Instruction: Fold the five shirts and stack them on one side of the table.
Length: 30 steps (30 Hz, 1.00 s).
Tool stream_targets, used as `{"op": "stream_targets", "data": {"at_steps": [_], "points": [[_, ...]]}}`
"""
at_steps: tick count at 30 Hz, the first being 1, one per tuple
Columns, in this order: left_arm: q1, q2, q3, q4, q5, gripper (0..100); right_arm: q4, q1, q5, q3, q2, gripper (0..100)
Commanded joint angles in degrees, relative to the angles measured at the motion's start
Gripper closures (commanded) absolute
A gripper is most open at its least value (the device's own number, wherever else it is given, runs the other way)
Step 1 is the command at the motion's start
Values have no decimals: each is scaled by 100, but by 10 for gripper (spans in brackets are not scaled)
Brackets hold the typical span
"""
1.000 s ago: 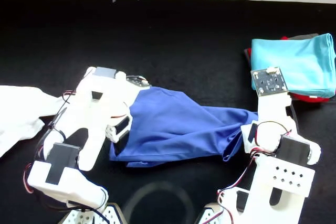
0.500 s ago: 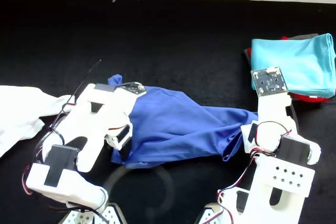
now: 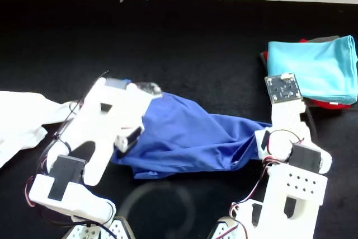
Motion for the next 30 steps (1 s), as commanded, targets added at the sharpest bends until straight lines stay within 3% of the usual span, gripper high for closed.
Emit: {"op": "stream_targets", "data": {"at_steps": [1,4,10,24,30], "points": [[48,-75,-1569,1055,44,992,-505,-13,-9,-207,-84,993],[48,-75,-3055,1881,211,992,-541,-4,-9,-1068,-31,993],[-75,-75,-4884,1916,466,992,-549,-4,-9,-2800,145,993],[-927,-84,-7908,1925,686,992,-523,4,0,-6774,2044,993],[-945,-681,-8127,1925,686,992,-541,4,0,-8057,2413,993]]}}
